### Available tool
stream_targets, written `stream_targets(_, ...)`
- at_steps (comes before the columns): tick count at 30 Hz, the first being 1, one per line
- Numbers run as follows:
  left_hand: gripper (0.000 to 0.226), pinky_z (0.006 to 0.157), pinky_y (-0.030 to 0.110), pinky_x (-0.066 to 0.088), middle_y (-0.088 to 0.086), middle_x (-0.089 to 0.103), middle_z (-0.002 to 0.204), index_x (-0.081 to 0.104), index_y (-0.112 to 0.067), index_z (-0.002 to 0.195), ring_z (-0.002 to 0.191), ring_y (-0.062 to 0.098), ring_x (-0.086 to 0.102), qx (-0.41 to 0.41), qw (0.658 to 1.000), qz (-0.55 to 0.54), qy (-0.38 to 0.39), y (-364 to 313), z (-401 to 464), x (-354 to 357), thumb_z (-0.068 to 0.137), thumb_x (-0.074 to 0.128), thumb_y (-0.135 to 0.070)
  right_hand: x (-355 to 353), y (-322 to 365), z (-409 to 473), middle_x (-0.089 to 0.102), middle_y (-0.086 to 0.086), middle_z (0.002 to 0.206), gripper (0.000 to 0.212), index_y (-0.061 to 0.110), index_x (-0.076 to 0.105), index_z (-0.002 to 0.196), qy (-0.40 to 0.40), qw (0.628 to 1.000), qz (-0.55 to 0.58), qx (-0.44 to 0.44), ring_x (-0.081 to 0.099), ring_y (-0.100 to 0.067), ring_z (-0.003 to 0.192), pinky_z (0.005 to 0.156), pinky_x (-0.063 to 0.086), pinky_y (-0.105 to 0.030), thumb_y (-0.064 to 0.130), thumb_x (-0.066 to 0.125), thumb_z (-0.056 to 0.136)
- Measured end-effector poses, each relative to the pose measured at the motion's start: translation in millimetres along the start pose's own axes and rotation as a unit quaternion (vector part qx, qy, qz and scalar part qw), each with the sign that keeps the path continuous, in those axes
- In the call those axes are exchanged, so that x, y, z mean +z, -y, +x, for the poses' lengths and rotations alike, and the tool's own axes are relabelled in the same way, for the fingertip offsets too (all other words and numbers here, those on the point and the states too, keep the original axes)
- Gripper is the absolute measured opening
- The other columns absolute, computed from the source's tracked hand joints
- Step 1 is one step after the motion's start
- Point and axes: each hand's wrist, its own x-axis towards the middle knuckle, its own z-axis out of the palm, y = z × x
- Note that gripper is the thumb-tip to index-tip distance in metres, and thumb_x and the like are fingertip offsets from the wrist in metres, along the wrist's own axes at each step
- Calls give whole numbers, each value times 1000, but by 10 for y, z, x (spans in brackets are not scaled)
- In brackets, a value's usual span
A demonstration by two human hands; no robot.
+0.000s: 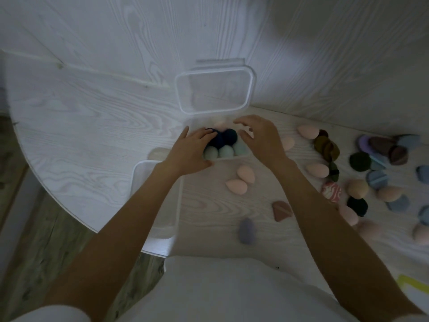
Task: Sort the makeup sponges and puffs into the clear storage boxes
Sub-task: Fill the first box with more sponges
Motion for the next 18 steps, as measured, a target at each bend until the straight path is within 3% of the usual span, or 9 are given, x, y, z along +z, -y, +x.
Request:
stream_targets(3,83,114,47,8,8,31,149,29,-17,144,140,29,19,8,1000,-23,-11,0,-32,17,75,71,-36,-260,-318,-314,66,-10,104,27,10,66,105,-89,992,-83,21,57,-25,98,86,42,-30,0,52,84)
stream_targets(6,71,111,51,23,14,43,140,44,-14,136,133,38,30,36,996,-37,-78,-58,-106,59,74,66,-42,-328,-720,-449,59,-18,122,44,7,63,114,-26,975,-215,55,47,-42,116,98,37,-51,-12,54,76)
stream_targets(8,56,103,40,36,13,52,128,55,-9,125,121,32,43,70,983,-57,-163,-193,-173,85,77,59,-38,-272,-880,-497,57,-20,126,48,7,63,115,30,965,-250,78,45,-45,119,96,35,-55,-15,57,73)
stream_targets(11,37,79,25,44,6,59,113,60,-11,114,101,21,53,86,972,-106,-192,-513,-356,197,81,56,-27,-239,-900,-549,66,-21,102,34,6,67,103,4,965,-253,75,55,-42,98,82,43,-46,-11,63,73)
stream_targets(14,30,65,29,49,3,59,108,59,-15,110,93,20,55,67,981,-114,-144,-728,-519,471,81,61,-24,-264,-745,-653,64,-14,99,26,8,62,106,-48,976,-197,78,55,-34,90,78,43,-40,7,64,80)
stream_targets(18,42,72,38,50,3,55,116,52,-15,120,100,21,51,-23,988,-137,-65,-808,-533,727,83,66,-26,-127,-463,-936,60,-4,100,29,12,53,109,-44,986,3,162,55,-18,86,71,44,-31,20,64,83)
